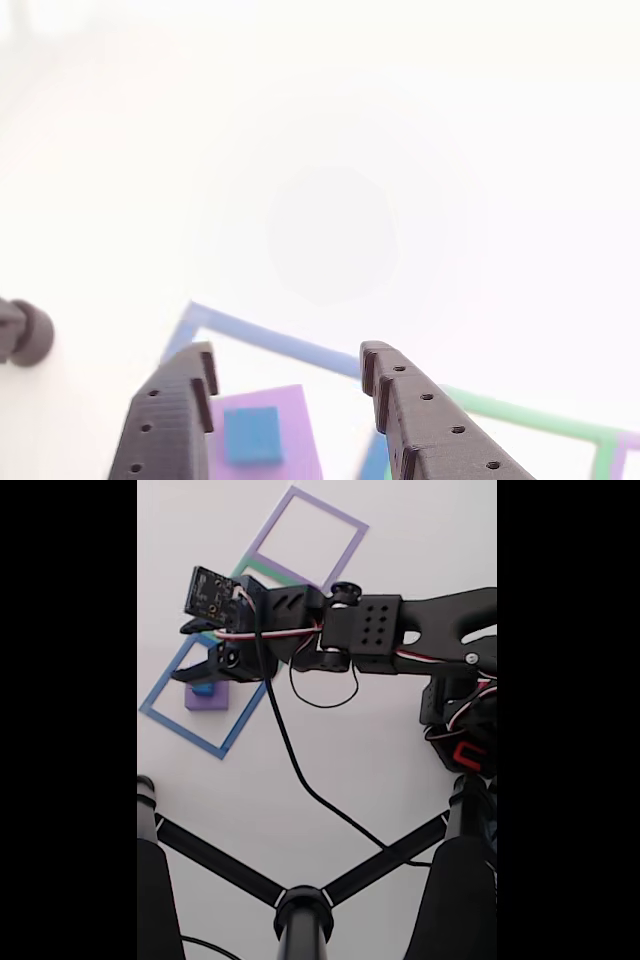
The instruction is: Tower of hanoi
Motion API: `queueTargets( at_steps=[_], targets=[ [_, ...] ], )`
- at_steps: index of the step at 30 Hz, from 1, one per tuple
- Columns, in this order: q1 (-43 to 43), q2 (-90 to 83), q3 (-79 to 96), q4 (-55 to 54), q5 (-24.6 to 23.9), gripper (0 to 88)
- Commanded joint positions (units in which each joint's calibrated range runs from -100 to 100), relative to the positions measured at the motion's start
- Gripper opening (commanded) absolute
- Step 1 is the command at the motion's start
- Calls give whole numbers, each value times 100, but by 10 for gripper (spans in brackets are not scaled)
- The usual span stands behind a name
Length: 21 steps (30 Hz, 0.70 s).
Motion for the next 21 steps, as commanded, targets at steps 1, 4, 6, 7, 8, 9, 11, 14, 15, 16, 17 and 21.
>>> queueTargets(
  at_steps=[1,4,6,7,8,9,11,14,15,16,17,21],
  targets=[
    [358,-934,-1472,2678,0,46],
    [663,-1127,-2417,4062,0,23],
    [907,-1159,-3144,4985,0,13],
    [1029,-1175,-3453,5381,0,11],
    [1167,-1183,-3780,5753,0,9],
    [1273,-1191,-4044,6021,0,8],
    [1479,-1191,-4589,6482,0,8],
    [1822,-1159,-5234,7049,0,7],
    [1922,-1143,-5398,7194,0,7],
    [1975,-1151,-5461,7251,0,9],
    [2005,-1151,-5507,7267,0,11],
    [2089,-1279,-5289,7170,0,19]
  ],
)
